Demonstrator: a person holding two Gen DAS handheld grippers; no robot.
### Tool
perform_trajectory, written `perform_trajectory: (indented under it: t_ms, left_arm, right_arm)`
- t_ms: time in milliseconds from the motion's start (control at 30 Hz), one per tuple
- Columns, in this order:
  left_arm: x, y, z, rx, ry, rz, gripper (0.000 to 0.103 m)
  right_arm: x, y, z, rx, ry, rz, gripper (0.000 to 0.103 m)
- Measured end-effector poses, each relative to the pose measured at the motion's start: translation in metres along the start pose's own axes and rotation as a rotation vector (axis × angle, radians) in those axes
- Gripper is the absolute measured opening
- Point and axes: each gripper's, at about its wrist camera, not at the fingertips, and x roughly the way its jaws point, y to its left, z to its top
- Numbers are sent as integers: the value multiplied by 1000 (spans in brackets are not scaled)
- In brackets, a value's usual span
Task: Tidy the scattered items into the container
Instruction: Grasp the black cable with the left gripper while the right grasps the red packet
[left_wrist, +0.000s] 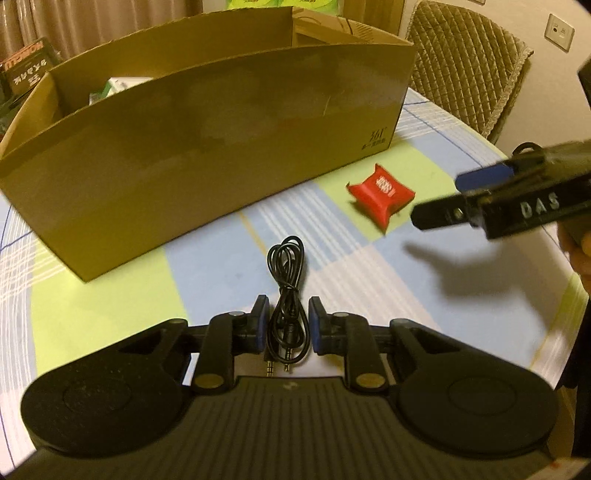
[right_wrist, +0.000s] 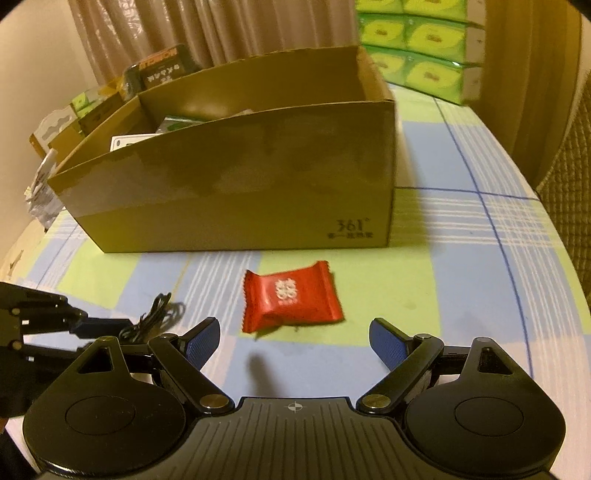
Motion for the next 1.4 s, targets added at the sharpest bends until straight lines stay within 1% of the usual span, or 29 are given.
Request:
perform_trajectory:
  t_ms: [233, 300, 367, 433, 533, 600, 633, 700, 833, 1000, 1167, 1367, 1400]
  left_arm:
    - [1, 3, -4, -5, -7, 1, 20]
    - [3, 2, -1, 1, -15, 3, 27]
    - [6, 2, 1, 2, -18, 6, 37]
    - [7, 1, 3, 6, -25, 10, 38]
    - [11, 1, 5, 1, -24, 9, 36]
    - [11, 2, 5, -4, -28, 10, 22]
    - [10, 2, 5, -5, -29, 12, 12]
    - [10, 3, 5, -17, -31, 25, 11]
    - [6, 5, 1, -28, -31, 23, 11]
    - [0, 9, -6, -49, -28, 27, 11]
    - [-4, 13, -10, -74, -30, 23, 11]
    - [-6, 11, -11, -79, -32, 16, 11]
    - [-6, 11, -11, -80, -33, 16, 11]
  right_arm:
    - [9, 8, 6, -13, 1, 3, 86]
    - [10, 7, 6, -13, 3, 1, 86]
    - [11, 7, 6, -12, 3, -2, 86]
    - [12, 5, 5, -10, 4, -5, 86]
    - [14, 3, 5, -8, 6, -10, 85]
    - [14, 2, 5, -8, 4, -12, 86]
    - [14, 2, 5, -8, 1, -11, 86]
    - [15, 3, 5, -12, -7, -8, 86]
    - [17, 5, 6, -31, -13, 0, 85]
    - [25, 7, 8, -44, -8, -7, 85]
    - [35, 10, 13, -86, -6, -27, 85]
    - [48, 5, 15, -98, 25, -24, 85]
    - [49, 4, 15, -105, 28, -22, 84]
